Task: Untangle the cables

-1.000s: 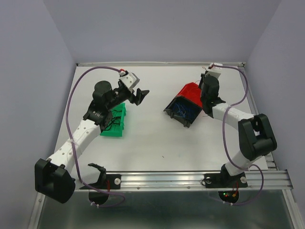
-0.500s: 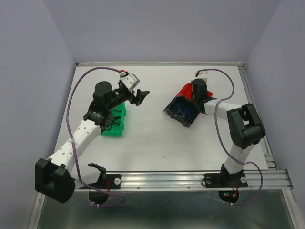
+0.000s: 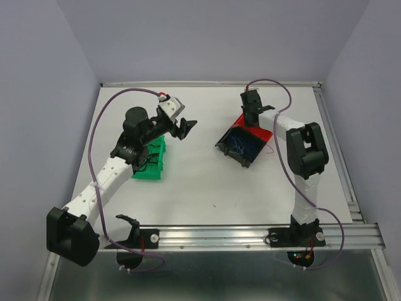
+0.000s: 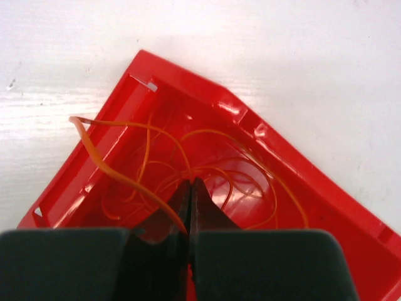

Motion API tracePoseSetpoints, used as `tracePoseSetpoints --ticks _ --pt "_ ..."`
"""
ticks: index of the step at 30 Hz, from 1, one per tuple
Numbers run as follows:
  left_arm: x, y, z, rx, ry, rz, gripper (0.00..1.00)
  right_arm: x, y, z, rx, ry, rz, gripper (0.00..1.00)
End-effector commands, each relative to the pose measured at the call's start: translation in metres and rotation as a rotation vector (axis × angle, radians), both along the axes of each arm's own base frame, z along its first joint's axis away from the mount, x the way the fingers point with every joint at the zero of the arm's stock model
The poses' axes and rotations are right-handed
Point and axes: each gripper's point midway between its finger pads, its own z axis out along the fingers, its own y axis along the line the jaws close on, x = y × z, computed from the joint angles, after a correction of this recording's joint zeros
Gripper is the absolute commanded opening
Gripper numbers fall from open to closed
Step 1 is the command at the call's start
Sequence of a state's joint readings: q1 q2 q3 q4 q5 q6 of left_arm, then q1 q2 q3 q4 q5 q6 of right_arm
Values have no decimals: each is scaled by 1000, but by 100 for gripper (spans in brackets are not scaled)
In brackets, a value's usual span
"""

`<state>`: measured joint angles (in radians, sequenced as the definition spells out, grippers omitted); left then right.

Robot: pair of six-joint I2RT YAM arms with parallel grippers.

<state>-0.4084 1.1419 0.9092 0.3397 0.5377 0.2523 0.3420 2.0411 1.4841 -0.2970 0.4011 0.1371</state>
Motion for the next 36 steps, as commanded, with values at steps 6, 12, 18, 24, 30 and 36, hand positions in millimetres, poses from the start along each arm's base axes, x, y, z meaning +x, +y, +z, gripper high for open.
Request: tracePoseSetpoints --ticks 6,12,18,24,30,36 --pt "-3 -1 16 -17 -62 -20 78 -23 -8 -40 -101 280 19 0" --pt "-1 -3 13 -13 -52 -25 78 -32 -9 -19 -63 233 0 3" --pt "-1 -2 13 -12 -53 -22 78 -34 -7 9 -10 146 -12 22" --pt "0 -1 13 -12 -56 -11 78 -35 -3 49 60 12 -3 39" --pt "2 -1 12 -8 -54 -10 78 -42 -8 55 69 -9 -31 50" --pt "3 -1 11 -7 -52 -7 78 -42 -6 73 119 -95 -28 55"
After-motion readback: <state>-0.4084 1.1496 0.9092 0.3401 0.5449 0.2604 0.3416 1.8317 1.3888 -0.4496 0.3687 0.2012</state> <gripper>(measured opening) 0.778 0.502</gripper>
